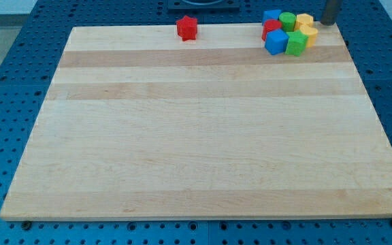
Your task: Point at yellow hexagon
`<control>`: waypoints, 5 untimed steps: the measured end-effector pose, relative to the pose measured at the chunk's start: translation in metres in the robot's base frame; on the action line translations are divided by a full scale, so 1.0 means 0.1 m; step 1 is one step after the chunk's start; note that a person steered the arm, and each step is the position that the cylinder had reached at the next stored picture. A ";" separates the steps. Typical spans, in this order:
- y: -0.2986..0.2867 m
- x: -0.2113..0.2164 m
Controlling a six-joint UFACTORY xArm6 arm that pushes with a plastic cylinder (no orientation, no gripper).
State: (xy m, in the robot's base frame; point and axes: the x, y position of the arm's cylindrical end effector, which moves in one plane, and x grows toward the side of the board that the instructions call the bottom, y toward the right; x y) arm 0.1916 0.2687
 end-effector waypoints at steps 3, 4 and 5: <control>-0.10 0.01; -0.10 0.01; -0.10 0.03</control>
